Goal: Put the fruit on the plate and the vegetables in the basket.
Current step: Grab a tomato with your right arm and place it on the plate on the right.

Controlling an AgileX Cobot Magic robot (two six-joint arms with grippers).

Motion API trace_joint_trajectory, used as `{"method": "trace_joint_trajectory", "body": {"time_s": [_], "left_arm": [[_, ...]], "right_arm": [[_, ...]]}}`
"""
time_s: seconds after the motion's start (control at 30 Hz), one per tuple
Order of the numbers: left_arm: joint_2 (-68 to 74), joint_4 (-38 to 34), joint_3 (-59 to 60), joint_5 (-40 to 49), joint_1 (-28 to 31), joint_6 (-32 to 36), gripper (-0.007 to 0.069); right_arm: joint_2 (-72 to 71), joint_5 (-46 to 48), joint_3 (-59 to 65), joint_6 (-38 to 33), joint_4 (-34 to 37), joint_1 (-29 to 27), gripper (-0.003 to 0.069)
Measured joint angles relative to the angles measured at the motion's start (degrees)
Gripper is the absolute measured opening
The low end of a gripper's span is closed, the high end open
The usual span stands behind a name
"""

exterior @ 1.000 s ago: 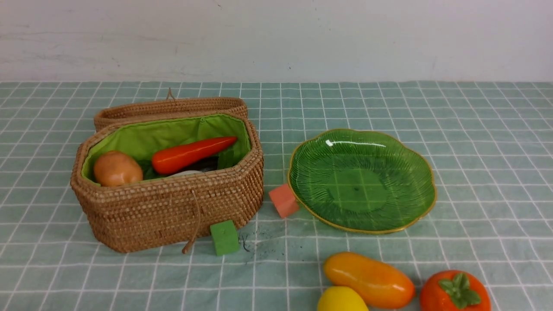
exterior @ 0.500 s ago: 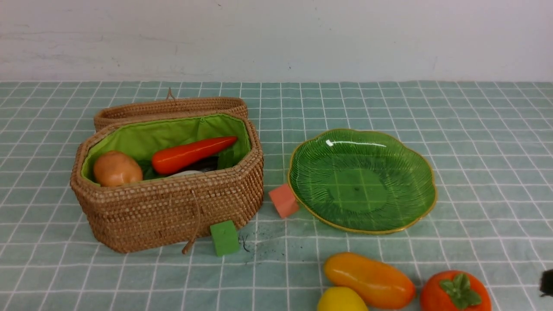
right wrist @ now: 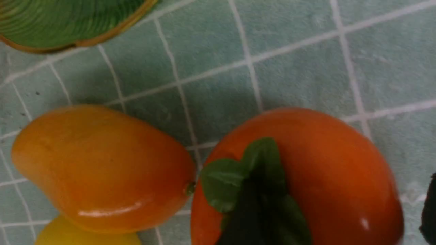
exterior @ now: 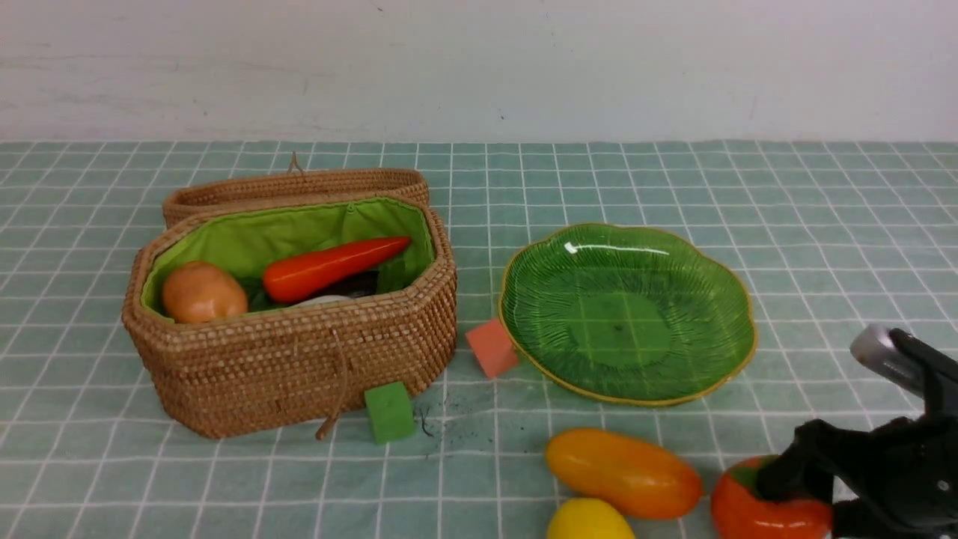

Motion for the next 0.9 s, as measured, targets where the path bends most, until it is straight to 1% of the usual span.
{"method": "trace_joint_trajectory", "body": {"time_s": [0.03,0.07,0.13,0.23,0.3,0.37,0.4,0.43,0.53,0.6,0.63,0.67,0.73,0.8,0.9], "left_arm": [[0.0,0.0,0.0,0.0,0.0,0.0,0.0079],[0.0,0.0,0.0,0.0,0.0,0.0,0.0079],[0.0,0.0,0.0,0.0,0.0,0.0,0.0082],[0.0,0.0,0.0,0.0,0.0,0.0,0.0085],[0.0,0.0,0.0,0.0,0.0,0.0,0.0087],[0.0,0.0,0.0,0.0,0.0,0.0,0.009],[0.0,0.0,0.0,0.0,0.0,0.0,0.009],[0.0,0.0,0.0,0.0,0.0,0.0,0.0092],[0.0,0.0,0.0,0.0,0.0,0.0,0.0092],[0.0,0.0,0.0,0.0,0.0,0.0,0.0094],[0.0,0.0,0.0,0.0,0.0,0.0,0.0096],[0.0,0.0,0.0,0.0,0.0,0.0,0.0096],[0.0,0.0,0.0,0.0,0.0,0.0,0.0099],[0.0,0.0,0.0,0.0,0.0,0.0,0.0103],[0.0,0.0,0.0,0.0,0.0,0.0,0.0104]], "right_arm": [[1.6,1.1,-0.7,-3.6,4.2,0.0,0.0506],[1.7,1.2,-0.7,-4.1,4.5,0.0,0.0498],[1.8,2.2,-0.8,-8.3,6.7,-0.3,0.0493],[1.0,3.5,-1.2,-9.5,6.5,-0.7,0.0496],[0.0,5.3,-2.1,-9.3,4.1,-1.1,0.0496],[-2.7,8.9,-6.0,-7.8,-0.9,-1.9,0.0496],[-3.1,9.0,-6.4,-7.4,-1.6,-2.0,0.0496],[-4.2,9.7,-9.9,-6.9,-3.7,-2.4,0.0496],[-4.8,9.7,-17.0,-7.3,-4.9,-2.8,0.0496],[-3.6,8.6,-23.8,-10.1,-2.7,-2.3,0.0496],[-2.2,7.4,-26.8,-12.2,-0.1,-1.7,0.0496],[-1.9,7.2,-27.3,-12.6,0.4,-1.5,0.0496],[1.7,4.2,-30.9,-17.1,5.6,-0.1,0.0496],[8.0,-0.3,-35.1,-23.4,11.7,2.3,0.0496],[15.6,-2.9,-38.9,-28.5,16.2,3.8,0.0496]]}}
